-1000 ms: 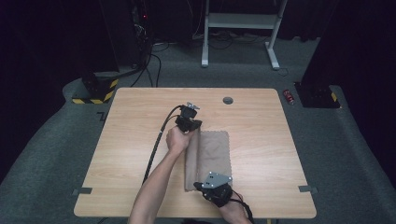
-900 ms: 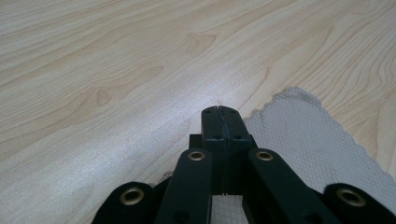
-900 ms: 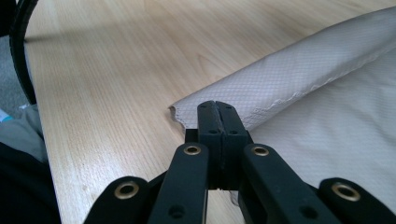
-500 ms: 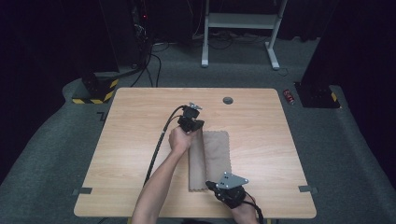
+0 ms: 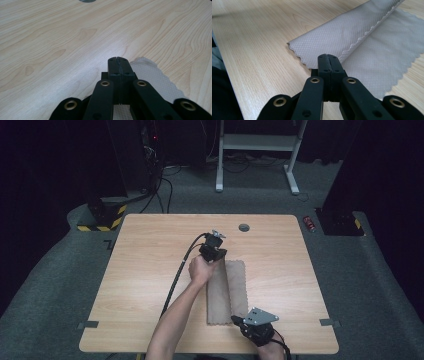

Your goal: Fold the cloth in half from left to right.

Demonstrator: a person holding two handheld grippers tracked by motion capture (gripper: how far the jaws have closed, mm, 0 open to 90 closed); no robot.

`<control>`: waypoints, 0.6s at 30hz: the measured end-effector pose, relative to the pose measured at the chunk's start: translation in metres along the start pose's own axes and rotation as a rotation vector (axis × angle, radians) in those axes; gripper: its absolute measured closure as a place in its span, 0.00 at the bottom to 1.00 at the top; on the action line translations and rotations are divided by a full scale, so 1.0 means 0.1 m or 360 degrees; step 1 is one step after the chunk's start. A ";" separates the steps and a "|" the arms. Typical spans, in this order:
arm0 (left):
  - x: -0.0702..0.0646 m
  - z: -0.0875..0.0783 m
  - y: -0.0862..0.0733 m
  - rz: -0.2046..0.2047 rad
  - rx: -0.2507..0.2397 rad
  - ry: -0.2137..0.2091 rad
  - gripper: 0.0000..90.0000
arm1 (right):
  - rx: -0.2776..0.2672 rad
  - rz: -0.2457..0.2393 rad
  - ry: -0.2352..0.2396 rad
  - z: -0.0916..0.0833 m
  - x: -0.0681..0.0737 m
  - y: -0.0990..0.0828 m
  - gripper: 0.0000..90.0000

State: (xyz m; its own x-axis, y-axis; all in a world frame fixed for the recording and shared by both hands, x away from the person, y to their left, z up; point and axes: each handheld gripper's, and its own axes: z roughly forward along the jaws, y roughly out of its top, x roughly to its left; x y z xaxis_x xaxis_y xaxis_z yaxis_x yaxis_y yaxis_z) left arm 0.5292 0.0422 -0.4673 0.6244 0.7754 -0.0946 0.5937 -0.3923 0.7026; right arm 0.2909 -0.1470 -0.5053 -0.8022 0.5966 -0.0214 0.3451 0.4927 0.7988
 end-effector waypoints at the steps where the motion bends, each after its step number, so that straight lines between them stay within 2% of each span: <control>1: -0.02 0.02 0.01 -0.0003 -0.0003 -0.0005 1.00 | -0.0001 0.0008 -0.0005 -0.01 -0.01 -0.01 1.00; 9: -0.17 0.17 0.08 0.0038 -0.0008 -0.0030 1.00 | 0.0005 0.0042 -0.0043 -0.10 -0.07 -0.11 1.00; 18: -0.30 0.32 0.13 0.0071 0.0023 -0.0065 1.00 | 0.0024 0.0085 -0.0087 -0.18 -0.13 -0.22 1.00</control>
State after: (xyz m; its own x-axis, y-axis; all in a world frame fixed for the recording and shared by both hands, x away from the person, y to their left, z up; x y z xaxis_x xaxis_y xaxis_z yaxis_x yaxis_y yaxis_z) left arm 0.5342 -0.0021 -0.4775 0.6702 0.7364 -0.0922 0.5720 -0.4333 0.6965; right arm 0.2849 -0.1768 -0.5122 -0.7548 0.6558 -0.0122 0.3942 0.4684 0.7907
